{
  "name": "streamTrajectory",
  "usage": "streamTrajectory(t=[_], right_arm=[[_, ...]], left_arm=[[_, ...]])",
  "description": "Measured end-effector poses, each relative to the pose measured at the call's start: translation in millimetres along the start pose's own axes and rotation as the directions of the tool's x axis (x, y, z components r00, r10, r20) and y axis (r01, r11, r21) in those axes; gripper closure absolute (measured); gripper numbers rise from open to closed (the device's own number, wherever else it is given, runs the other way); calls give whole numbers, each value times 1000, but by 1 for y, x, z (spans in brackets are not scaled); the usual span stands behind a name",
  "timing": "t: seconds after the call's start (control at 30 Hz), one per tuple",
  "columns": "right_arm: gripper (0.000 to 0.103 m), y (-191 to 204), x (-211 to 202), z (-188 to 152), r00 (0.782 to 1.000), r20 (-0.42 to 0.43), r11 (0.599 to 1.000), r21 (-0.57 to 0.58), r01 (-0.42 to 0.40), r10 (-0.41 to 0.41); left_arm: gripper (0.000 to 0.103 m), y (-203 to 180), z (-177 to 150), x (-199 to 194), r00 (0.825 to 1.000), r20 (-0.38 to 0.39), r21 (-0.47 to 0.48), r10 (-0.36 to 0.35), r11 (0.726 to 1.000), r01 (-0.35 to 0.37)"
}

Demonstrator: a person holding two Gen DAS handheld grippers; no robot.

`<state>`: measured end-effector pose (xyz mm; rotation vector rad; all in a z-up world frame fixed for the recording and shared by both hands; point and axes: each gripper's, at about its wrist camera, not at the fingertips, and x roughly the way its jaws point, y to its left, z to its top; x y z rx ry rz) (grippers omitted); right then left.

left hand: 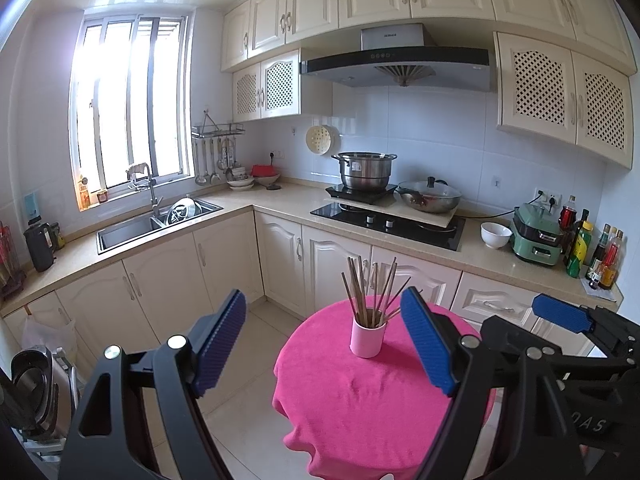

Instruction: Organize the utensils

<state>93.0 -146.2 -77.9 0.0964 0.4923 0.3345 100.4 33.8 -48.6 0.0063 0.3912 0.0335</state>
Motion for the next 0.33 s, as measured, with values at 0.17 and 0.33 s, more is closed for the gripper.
streamTrajectory(t=[0.17,0.33], right_arm=[[24,5,9,0,1000,-10,1000,7,4,-4],[23,1,21,-3,999,-36,1000,24,11,-10]], left_arm=[[25,5,0,10,1000,-19,5,-6,1000,6],[25,3,-5,33,998,-65,8,-11,1000,11]])
